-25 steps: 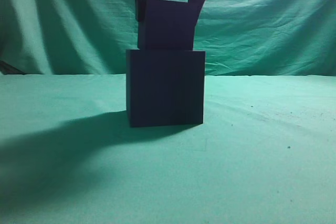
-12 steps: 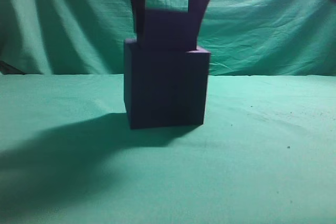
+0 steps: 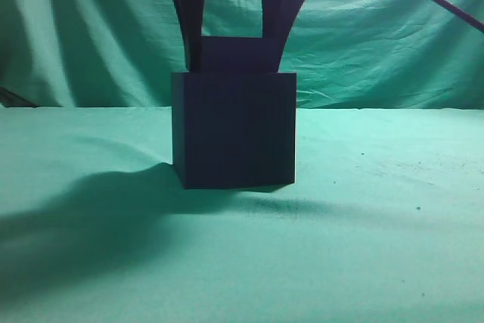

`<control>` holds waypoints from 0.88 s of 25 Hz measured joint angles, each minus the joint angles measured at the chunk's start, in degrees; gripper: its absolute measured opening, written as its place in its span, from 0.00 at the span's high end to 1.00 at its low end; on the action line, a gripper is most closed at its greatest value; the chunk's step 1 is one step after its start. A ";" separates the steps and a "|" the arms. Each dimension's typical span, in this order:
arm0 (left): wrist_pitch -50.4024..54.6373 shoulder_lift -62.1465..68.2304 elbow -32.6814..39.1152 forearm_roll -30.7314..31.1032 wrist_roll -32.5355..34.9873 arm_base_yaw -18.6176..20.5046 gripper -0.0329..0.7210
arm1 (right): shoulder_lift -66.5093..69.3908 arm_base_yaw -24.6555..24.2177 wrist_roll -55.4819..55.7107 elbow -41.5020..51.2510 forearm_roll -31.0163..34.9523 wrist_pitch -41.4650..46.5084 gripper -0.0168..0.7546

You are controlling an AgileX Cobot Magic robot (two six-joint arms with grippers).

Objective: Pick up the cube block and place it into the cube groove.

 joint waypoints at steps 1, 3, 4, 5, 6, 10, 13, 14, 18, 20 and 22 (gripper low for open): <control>0.00 0.00 0.00 0.00 0.00 0.00 0.96 | 0.00 0.00 -0.22 0.00 -0.10 -0.14 0.43; 0.00 0.00 0.00 0.00 0.00 0.00 0.96 | 0.00 0.11 -0.30 0.00 -0.21 -0.22 0.43; 0.00 0.00 0.00 0.00 0.00 0.00 0.96 | 0.09 0.11 -0.30 0.00 -0.32 -0.27 0.43; 0.00 0.00 0.00 0.00 0.00 0.00 0.96 | 0.09 0.11 -0.41 -0.12 -0.58 -0.13 0.43; 0.00 0.00 0.00 0.00 0.00 0.00 0.96 | 0.24 0.11 -0.46 -0.43 -0.86 0.52 0.34; 0.00 0.00 0.00 0.00 0.00 0.00 0.96 | 0.95 0.11 -2.00 -6.01 -2.91 3.36 0.14; 0.00 0.00 0.00 0.00 0.00 0.00 0.96 | 0.35 0.11 -4.52 -11.22 -3.73 3.47 0.15; 0.00 0.00 0.00 0.00 0.00 0.00 0.96 | -0.53 0.11 -4.77 -12.37 -3.73 3.59 0.15; 0.00 0.00 0.00 0.00 0.00 0.00 0.96 | -6.46 0.20 -6.23 -13.47 -3.84 4.30 0.54; 0.00 0.00 0.00 0.00 0.00 0.00 0.96 | -10.37 0.20 -6.49 -13.47 -3.84 4.52 0.77; 0.00 0.00 0.00 0.00 0.00 0.00 0.96 | -15.06 0.24 -6.60 -13.47 -3.84 4.73 0.91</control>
